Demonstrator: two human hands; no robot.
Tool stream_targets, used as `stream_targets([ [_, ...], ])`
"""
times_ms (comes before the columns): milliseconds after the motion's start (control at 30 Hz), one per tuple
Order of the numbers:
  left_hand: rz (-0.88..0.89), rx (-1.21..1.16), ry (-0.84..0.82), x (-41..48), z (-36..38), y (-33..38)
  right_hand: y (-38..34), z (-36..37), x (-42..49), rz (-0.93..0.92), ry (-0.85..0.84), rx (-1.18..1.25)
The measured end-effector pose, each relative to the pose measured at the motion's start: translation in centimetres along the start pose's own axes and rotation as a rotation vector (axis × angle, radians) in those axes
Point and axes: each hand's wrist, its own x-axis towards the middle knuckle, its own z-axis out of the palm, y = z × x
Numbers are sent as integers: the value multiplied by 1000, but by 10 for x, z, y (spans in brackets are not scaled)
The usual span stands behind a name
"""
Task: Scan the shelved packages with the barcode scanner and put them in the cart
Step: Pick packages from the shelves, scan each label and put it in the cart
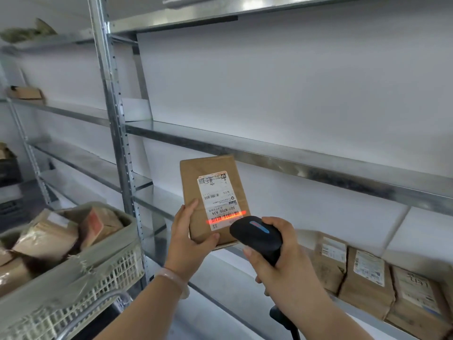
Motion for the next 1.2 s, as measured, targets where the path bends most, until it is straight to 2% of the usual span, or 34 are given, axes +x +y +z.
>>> stream_targets([
  [267,-8,15,65,10,-99,-36,-35,93,15,-35,-69,46],
  [533,-173,-56,168,8,-227,-83,-67,207,41,-38,-82,118],
  [633,-241,-130,230,-1,-272,-95,-78,256,49,-27,-172,161],
  [800,-316,-72,334,-12,-332,-119,-86,330,56,2,-311,251],
  [1200,-504,64,558,7,-405,-184,-74,467,126,-42,-628,289],
])
